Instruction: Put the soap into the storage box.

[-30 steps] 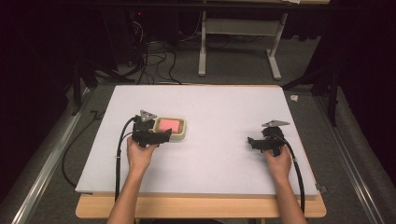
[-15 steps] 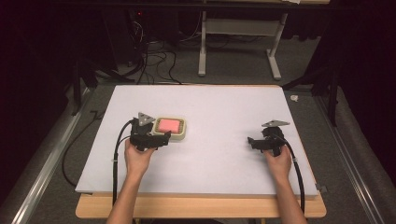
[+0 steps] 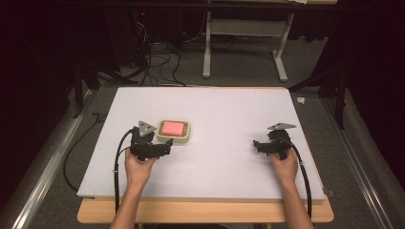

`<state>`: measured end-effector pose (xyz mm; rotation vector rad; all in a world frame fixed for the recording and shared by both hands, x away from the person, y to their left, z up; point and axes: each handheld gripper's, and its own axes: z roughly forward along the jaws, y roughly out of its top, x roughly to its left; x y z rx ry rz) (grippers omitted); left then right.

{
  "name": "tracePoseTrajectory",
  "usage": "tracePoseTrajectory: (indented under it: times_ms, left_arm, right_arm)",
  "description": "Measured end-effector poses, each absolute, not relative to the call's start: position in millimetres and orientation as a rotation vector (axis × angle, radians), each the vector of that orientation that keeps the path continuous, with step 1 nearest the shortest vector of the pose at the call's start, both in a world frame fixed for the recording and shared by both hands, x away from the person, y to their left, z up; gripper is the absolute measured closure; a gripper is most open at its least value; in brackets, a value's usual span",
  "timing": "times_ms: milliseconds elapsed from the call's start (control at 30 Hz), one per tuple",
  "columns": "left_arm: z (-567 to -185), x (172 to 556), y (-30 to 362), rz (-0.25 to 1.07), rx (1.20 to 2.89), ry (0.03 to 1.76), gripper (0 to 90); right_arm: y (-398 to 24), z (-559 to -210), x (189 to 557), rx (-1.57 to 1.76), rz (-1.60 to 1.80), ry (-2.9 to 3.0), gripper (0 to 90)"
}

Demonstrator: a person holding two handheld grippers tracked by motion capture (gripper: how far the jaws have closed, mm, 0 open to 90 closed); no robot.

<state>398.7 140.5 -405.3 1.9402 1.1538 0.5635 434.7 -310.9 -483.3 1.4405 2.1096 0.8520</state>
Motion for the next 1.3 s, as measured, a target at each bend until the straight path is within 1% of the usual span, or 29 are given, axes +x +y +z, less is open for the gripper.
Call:
tracePoseTrajectory:
  times_ms: [1300]
  left_arm:
    - [-424.5, 376.5, 145.7, 0.507, 1.932, 1.148, 16.3]
  right_arm:
    - [-310.8, -483.2, 434.4, 1.442, 0.850, 2.108, 14.4]
